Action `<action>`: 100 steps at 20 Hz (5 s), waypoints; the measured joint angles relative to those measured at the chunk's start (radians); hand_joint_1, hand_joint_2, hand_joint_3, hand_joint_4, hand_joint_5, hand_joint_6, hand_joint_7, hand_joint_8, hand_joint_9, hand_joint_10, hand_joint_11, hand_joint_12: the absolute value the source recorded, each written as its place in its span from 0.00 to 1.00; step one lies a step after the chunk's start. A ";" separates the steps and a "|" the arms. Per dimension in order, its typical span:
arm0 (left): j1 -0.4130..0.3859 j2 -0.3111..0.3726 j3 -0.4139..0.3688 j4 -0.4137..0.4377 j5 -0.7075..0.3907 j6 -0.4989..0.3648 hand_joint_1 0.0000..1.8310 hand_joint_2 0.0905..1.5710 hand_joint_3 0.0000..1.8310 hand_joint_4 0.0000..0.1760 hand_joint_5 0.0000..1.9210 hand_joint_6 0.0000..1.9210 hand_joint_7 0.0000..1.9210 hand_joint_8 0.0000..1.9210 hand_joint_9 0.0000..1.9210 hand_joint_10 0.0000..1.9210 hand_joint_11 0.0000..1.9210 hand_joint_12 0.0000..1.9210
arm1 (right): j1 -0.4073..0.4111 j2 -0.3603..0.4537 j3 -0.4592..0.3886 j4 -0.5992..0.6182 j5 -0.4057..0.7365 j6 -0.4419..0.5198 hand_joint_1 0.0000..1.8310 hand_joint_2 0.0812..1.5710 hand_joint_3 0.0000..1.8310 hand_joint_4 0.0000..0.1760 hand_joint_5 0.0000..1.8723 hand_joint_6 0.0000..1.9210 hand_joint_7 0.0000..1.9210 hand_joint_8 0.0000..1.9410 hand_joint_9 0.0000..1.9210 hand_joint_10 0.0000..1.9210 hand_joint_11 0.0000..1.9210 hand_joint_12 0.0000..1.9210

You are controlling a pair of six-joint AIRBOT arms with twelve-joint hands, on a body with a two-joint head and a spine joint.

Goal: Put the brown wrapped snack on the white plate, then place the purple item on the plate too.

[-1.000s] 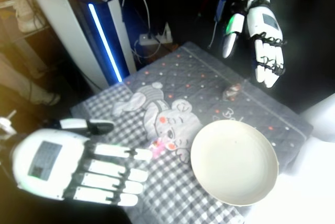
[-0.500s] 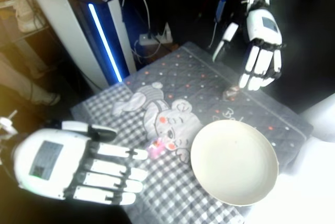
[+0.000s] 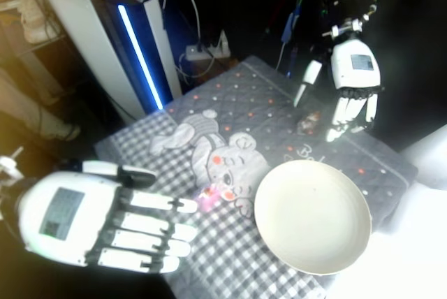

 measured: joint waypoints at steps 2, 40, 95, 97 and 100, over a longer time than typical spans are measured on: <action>0.001 -0.008 0.004 0.000 0.012 0.000 0.46 0.60 0.00 0.21 0.37 0.00 0.48 0.02 0.54 0.05 0.22 0.57 | 0.000 0.000 0.000 0.000 0.000 0.000 0.32 0.69 0.00 0.46 0.32 0.00 0.21 0.00 0.19 0.00 0.01 0.42; 0.061 -0.084 0.067 -0.448 -0.261 0.113 0.47 0.55 0.00 0.86 0.16 0.00 0.07 0.00 0.11 0.00 0.00 0.40 | 0.313 -0.113 0.096 -0.175 -0.045 0.042 0.39 0.65 0.00 0.45 0.30 0.00 0.24 0.00 0.19 0.00 0.09 0.28; 0.182 -0.048 0.010 -0.575 -0.375 0.080 0.48 0.58 0.00 0.27 0.24 0.00 0.16 0.00 0.16 0.00 0.00 0.46 | 0.441 -0.504 0.424 -0.035 -0.218 0.111 0.43 0.49 0.00 1.00 0.00 0.00 0.00 0.00 0.00 0.00 0.00 0.19; 0.208 -0.032 -0.004 -0.612 -0.399 0.080 0.47 0.58 0.00 0.29 0.23 0.00 0.15 0.00 0.16 0.00 0.00 0.44 | 0.441 -0.470 0.412 -0.044 -0.229 0.111 0.42 0.48 0.00 1.00 0.00 0.00 0.00 0.00 0.00 0.00 0.00 0.14; 0.279 0.041 -0.070 -0.729 -0.518 0.093 0.45 0.57 0.00 0.41 0.22 0.00 0.14 0.00 0.11 0.00 0.00 0.36 | 0.440 -0.356 0.301 -0.019 -0.193 0.108 0.43 0.48 0.00 1.00 0.00 0.00 0.00 0.00 0.00 0.00 0.00 0.00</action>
